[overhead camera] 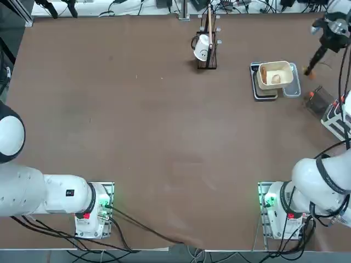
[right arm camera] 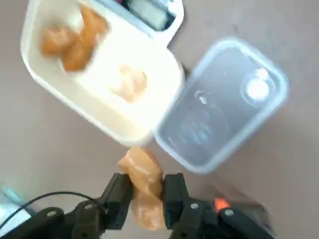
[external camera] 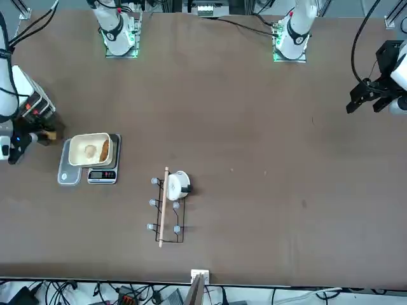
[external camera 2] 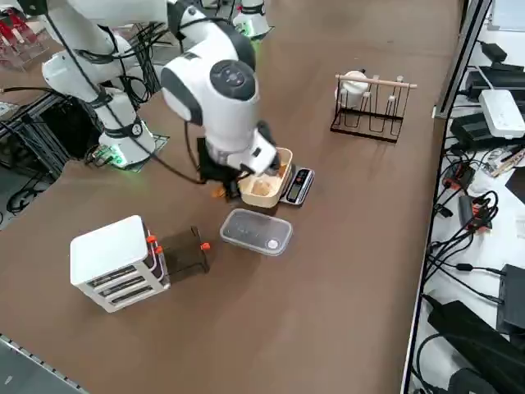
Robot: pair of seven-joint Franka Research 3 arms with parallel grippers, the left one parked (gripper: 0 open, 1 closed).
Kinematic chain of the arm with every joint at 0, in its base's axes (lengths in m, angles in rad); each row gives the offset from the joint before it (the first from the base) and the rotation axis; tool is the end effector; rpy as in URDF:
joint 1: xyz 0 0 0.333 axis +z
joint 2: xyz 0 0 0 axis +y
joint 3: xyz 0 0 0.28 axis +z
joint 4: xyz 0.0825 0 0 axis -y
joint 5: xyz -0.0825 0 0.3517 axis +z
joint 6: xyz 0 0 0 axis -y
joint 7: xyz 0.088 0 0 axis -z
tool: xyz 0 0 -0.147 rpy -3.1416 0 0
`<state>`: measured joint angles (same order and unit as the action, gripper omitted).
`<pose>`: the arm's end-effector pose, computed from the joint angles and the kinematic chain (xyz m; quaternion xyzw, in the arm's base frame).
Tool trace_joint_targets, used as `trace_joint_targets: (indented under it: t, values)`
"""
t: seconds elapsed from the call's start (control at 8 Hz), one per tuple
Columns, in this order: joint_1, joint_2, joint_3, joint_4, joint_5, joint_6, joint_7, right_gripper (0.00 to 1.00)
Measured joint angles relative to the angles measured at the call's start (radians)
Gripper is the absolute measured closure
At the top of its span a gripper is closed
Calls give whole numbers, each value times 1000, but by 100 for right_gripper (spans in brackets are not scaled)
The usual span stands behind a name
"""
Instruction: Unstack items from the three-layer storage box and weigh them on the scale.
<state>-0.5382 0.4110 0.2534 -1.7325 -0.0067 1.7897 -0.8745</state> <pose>0.5358 -0.1634 0.2739 -0.9419 -0.2859 0.1154 0.1330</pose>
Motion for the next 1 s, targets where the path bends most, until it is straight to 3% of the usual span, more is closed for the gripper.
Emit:
trace_joint_targets:
  t: [0.38,0.5,0.75,0.88,1.0]
  values:
    - [104,8,6,0,72,2,260,61]
    - [127,14,6,0,72,3,310,47]
    - [137,17,5,2,72,4,369,10]
    - [135,14,0,7,68,3,371,0]
    - [131,11,-9,16,29,3,370,2]
